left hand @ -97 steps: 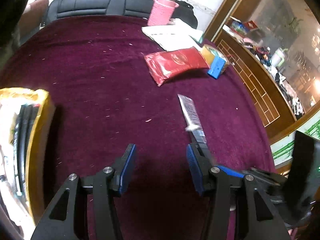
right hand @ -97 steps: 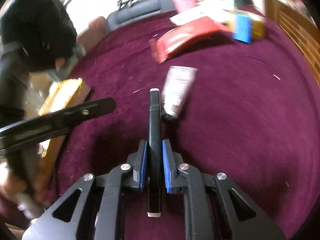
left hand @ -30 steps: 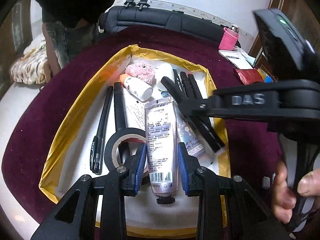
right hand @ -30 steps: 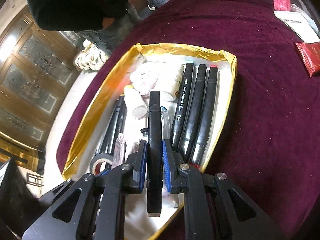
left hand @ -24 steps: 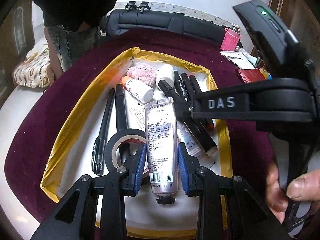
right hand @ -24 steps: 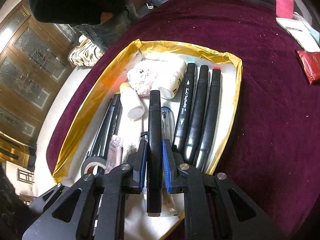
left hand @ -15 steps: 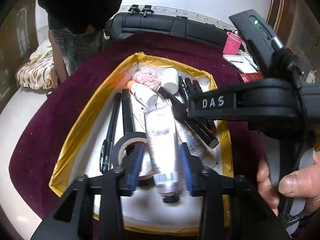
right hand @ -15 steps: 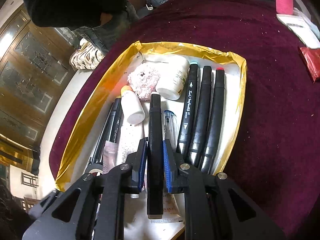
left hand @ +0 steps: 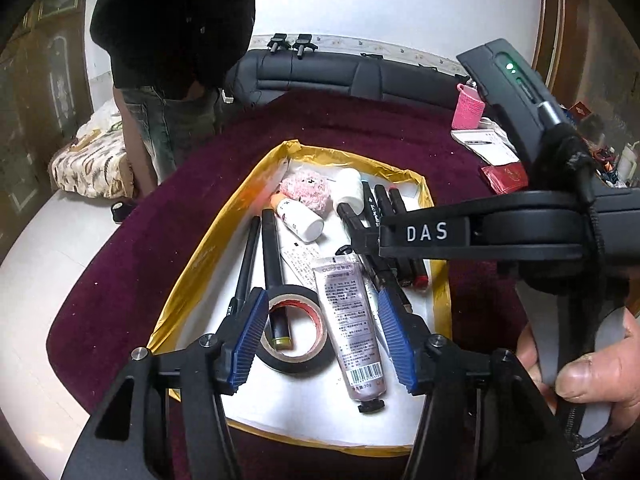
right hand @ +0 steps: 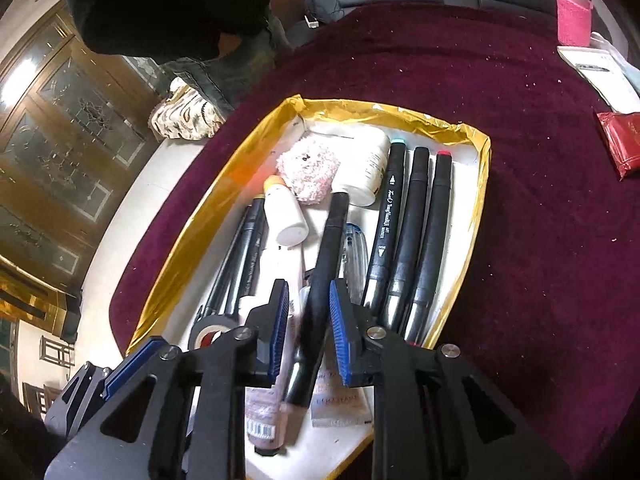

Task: Organize objects

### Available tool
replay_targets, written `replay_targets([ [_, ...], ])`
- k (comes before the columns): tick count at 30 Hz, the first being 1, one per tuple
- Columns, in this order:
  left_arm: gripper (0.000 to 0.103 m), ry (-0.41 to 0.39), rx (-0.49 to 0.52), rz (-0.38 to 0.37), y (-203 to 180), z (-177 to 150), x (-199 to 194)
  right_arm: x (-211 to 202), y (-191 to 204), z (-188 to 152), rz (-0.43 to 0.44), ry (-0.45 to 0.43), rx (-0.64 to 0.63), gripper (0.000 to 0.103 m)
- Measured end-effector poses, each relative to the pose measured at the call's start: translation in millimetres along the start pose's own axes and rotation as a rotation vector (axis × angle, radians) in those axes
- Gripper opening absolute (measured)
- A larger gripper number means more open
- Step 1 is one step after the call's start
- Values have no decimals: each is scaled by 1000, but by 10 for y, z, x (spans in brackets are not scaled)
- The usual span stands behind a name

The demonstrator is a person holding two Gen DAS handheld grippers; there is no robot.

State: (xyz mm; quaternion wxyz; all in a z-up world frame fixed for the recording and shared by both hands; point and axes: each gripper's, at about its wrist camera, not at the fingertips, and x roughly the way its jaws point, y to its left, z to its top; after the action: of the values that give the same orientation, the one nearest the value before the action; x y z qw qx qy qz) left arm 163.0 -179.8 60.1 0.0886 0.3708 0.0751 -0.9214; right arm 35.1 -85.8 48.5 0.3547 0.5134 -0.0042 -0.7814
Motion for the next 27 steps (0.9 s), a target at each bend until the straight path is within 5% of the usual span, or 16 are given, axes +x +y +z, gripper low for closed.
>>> replay_targets([
  [7, 52, -23, 20, 17, -90, 0, -125, -84, 6, -44, 33, -2, 5, 19],
  [10, 60, -65, -9, 39, -72, 14, -214, -166, 9, -80, 41, -15, 2, 19],
  [12, 62, -104, -20, 62, -65, 34, -308, -257, -3, -108, 56, -45, 3, 27],
  [13, 66, -125, -22, 78, -71, 50, -350, -325, -14, -124, 56, -69, 6, 32],
  [14, 86, -152, -27, 104, -76, 75, -392, -416, -21, -142, 37, -100, 0, 32],
  [16, 102, -213, -29, 156, -71, 118, -485, -561, -37, -182, 15, -160, -10, 32],
  [20, 102, -245, -24, 217, -48, 80, -533, -772, -63, -289, -53, -233, -36, 33],
  [27, 102, -162, -92, 180, 67, 1, -456, -746, -94, -482, -204, -242, -85, 35],
])
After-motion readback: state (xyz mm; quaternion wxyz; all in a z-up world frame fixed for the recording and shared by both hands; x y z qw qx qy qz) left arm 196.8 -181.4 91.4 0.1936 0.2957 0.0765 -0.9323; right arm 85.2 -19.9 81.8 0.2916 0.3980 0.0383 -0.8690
